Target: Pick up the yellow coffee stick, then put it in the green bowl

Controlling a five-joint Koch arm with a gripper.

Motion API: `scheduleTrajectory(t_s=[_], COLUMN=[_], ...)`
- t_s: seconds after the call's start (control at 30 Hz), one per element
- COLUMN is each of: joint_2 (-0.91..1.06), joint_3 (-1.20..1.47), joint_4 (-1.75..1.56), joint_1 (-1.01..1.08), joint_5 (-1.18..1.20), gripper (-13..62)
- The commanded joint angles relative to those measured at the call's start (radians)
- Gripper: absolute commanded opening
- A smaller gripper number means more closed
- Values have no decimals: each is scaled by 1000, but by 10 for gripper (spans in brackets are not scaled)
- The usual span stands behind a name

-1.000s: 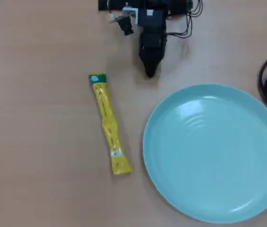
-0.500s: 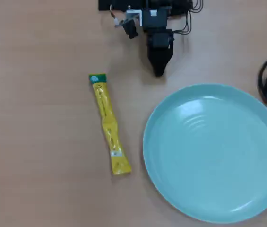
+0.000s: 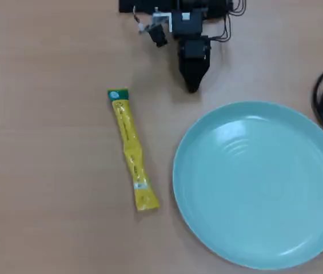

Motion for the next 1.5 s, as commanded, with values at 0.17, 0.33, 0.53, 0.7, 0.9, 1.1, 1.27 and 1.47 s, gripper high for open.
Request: scheduleTrajectory(t_s=[0.17, 0.33, 0.53, 0.7, 0.9, 1.1, 1.27, 1.47], joint_2=[95, 89, 84, 80, -78, -190, -236, -238], joint_3=[-132, -339, -531, -663, -867, -1144, -1239, -1287], joint_4=[201, 408, 621, 729, 842, 1120, 1198, 1204], joint_1=[-12, -60, -75, -103, -126, -147, -155, -123], joint_5=[-14, -20, -15, -9, -8, 0, 15, 258], gripper=[-83, -83, -83, -83, -83, -83, -83, -81])
